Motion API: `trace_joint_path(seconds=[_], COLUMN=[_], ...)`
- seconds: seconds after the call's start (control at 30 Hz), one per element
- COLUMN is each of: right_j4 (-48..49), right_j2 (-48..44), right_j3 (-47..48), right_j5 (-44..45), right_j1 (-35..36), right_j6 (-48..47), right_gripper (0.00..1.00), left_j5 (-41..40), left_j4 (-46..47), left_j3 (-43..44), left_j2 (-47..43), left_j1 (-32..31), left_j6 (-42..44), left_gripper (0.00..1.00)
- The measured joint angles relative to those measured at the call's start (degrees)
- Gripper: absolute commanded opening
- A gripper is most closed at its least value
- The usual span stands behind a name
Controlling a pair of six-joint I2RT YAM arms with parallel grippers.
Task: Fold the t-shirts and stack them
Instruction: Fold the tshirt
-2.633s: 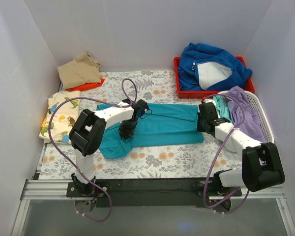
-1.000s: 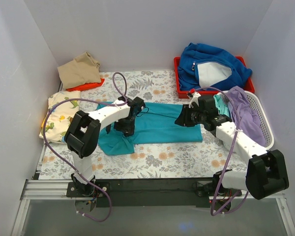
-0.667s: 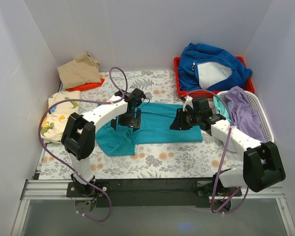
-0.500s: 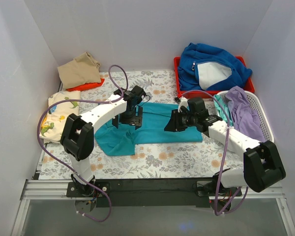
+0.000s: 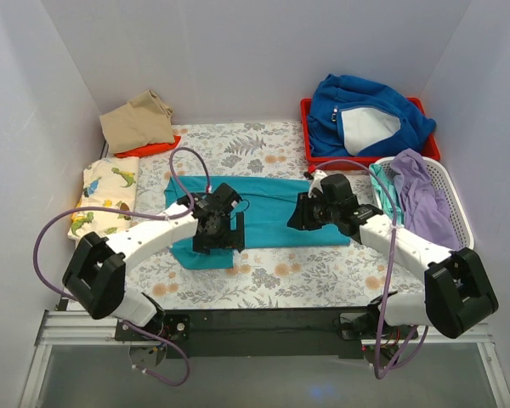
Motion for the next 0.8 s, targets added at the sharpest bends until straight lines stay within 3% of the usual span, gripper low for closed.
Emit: trace_joint_path(seconds=[0.13,0.3,0.57,0.8], right_j4=[-1.75,-3.72,-5.55,-6.67], right_j2=[-1.49,-2.64,-3.96,-4.07], right_j3=[0.0,0.17,0.17,0.17], right_j5=[3.32,5.44,6.8,6.91], right_j1=[-1.84,-3.04,-4.04,-4.76], right_j6=[-0.52,-1.29,-2.78,-3.48], right_gripper=[0.35,0.36,0.36,0.36], left_j5=[-6.47,-18.16,-36.81,-42.56], left_j4=[5.46,8.55,5.66,2.91], left_j3=[-6.45,-8.98,-5.92,-7.15], left_j2=[-0.98,5.99,11.61,12.07], left_j1=[-9.35,-19.26,-21.99,-23.06], left_j6=[-8.04,-20.48,-35.04,-38.05], left_gripper=[0.92,0.93,0.93,0.82])
